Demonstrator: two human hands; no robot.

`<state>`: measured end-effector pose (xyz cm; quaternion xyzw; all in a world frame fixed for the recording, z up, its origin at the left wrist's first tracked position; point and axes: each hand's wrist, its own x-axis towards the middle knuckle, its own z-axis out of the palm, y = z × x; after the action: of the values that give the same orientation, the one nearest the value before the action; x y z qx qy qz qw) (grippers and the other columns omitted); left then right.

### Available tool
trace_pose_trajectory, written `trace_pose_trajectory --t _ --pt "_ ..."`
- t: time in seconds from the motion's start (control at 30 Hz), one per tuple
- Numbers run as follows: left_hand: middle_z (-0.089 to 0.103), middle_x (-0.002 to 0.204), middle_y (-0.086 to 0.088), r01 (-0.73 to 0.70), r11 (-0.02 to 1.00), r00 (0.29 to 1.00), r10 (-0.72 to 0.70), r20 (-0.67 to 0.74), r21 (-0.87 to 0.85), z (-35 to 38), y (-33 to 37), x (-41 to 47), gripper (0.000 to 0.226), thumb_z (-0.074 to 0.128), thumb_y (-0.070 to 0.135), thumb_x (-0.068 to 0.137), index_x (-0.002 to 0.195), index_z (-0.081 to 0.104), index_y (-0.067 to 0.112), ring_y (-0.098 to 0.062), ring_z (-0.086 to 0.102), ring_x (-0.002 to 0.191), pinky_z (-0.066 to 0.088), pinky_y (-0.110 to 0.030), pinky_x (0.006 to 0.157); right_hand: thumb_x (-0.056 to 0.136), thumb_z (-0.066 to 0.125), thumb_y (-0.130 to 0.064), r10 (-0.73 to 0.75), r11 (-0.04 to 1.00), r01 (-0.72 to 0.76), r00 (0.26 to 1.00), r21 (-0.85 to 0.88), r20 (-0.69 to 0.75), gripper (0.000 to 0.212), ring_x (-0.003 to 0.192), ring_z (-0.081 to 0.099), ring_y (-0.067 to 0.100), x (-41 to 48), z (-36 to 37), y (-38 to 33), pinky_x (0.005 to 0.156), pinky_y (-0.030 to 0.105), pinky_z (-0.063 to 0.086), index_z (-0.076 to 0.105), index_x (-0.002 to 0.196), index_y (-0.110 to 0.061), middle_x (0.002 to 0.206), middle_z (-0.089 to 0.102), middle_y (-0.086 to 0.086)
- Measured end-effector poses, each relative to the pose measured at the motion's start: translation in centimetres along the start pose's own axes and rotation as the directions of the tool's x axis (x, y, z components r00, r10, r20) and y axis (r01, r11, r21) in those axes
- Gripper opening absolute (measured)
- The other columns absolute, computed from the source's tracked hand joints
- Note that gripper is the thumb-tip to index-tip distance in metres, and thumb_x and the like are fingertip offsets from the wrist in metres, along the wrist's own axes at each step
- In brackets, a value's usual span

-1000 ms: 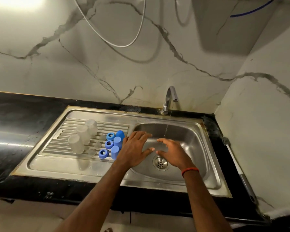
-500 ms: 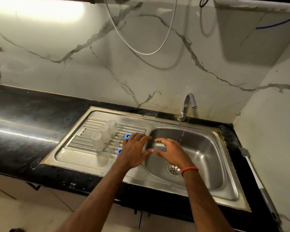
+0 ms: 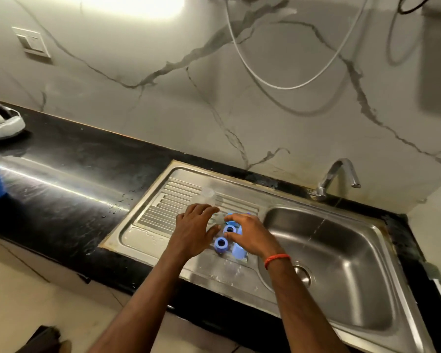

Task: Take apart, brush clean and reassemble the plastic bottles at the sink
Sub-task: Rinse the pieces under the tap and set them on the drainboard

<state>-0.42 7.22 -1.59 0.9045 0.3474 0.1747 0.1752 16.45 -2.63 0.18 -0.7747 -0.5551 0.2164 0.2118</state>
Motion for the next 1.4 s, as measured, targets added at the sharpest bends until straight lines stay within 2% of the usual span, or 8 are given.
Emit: trace_pose_trajectory --t 0.13,0.37,0.5,0.7,0.9,1.1,1.27,1.4 --pt "0.048 0.147 0.007 0.013 1.000 1.000 -0.013 -0.014 -0.006 -0.9 -2.8 1.0 0.043 0.053 0.042 0.101 0.143 0.050 0.032 -0.017 0.034 0.141 0.034 -0.045 0.106 0.087 0.074 -0.034 0.004 0.998 -0.003 1.000 -0.070 0.019 0.043 0.119 0.057 0.018 2.7 2.2 -1.7 0.100 0.031 0.046 0.062 0.128 -0.028 0.128 0.063 0.000" --pt "0.050 0.145 0.007 -0.007 1.000 1.000 0.007 -0.030 -0.025 -1.3 -5.8 1.7 0.042 0.056 0.040 0.100 0.141 0.053 0.031 -0.017 0.035 0.140 0.035 -0.045 0.105 0.087 0.071 -0.041 0.059 0.986 -0.053 0.998 -0.157 0.029 0.040 0.118 0.059 0.016 4.0 5.9 -2.7 0.095 0.034 0.051 0.062 0.126 -0.034 0.129 0.063 -0.005" --pt "0.052 0.144 0.007 -0.052 0.998 0.999 0.052 0.001 -0.020 -1.1 -6.8 2.8 0.043 0.057 0.042 0.099 0.140 0.054 0.030 -0.017 0.036 0.140 0.035 -0.045 0.105 0.087 0.068 -0.043 0.143 0.980 -0.157 0.984 -0.126 -0.110 0.033 0.105 0.066 0.018 4.7 4.8 -2.4 0.085 0.034 0.054 0.067 0.118 -0.034 0.116 0.069 -0.005" --pt "0.053 0.144 0.002 -0.146 0.989 0.989 0.146 0.000 -0.026 -0.8 -4.8 5.9 0.044 0.058 0.043 0.098 0.140 0.055 0.028 -0.021 0.039 0.139 0.039 -0.044 0.104 0.088 0.069 -0.043 0.201 0.968 -0.231 0.947 -0.096 -0.251 0.035 0.106 0.064 0.020 4.7 -0.5 0.0 0.086 0.032 0.052 0.068 0.119 -0.028 0.119 0.070 0.000" --pt "0.052 0.145 0.002 -0.245 0.965 0.969 0.247 0.013 -0.092 0.4 -0.3 10.2 0.044 0.059 0.044 0.098 0.139 0.055 0.028 -0.020 0.039 0.139 0.037 -0.043 0.106 0.087 0.071 -0.043 0.349 0.911 -0.410 0.829 -0.051 -0.437 0.032 0.098 0.067 0.021 3.0 -5.5 4.4 0.082 0.030 0.053 0.070 0.114 -0.025 0.107 0.073 0.002" --pt "0.050 0.147 0.002 -0.303 0.943 0.947 0.314 0.064 -0.138 2.5 3.6 14.1 0.045 0.057 0.047 0.099 0.140 0.054 0.028 -0.020 0.036 0.139 0.035 -0.043 0.107 0.092 0.068 -0.040 0.430 0.870 -0.491 0.790 -0.031 -0.437 0.033 0.104 0.064 0.020 2.1 -8.9 9.2 0.078 0.021 0.039 0.067 0.119 -0.022 0.113 0.070 0.003" --pt "0.045 0.151 0.004 -0.310 0.942 0.935 0.327 0.139 -0.132 4.4 6.8 16.9 0.048 0.056 0.049 0.099 0.143 0.050 0.032 -0.020 0.028 0.146 0.030 -0.045 0.113 0.090 0.070 -0.039 0.464 0.852 -0.523 0.758 -0.001 -0.458 0.038 0.109 0.063 0.022 3.1 -10.8 13.1 0.088 0.028 0.048 0.066 0.123 -0.021 0.118 0.070 0.004" --pt "0.045 0.151 0.003 -0.289 0.948 0.938 0.308 0.158 -0.132 5.9 8.8 19.1 0.048 0.057 0.046 0.099 0.143 0.050 0.031 -0.021 0.025 0.147 0.028 -0.046 0.115 0.088 0.072 -0.038 0.529 0.849 -0.491 0.776 0.195 -0.345 0.044 0.114 0.061 0.020 5.4 -11.3 16.8 0.094 0.029 0.047 0.064 0.127 -0.019 0.126 0.067 0.005"
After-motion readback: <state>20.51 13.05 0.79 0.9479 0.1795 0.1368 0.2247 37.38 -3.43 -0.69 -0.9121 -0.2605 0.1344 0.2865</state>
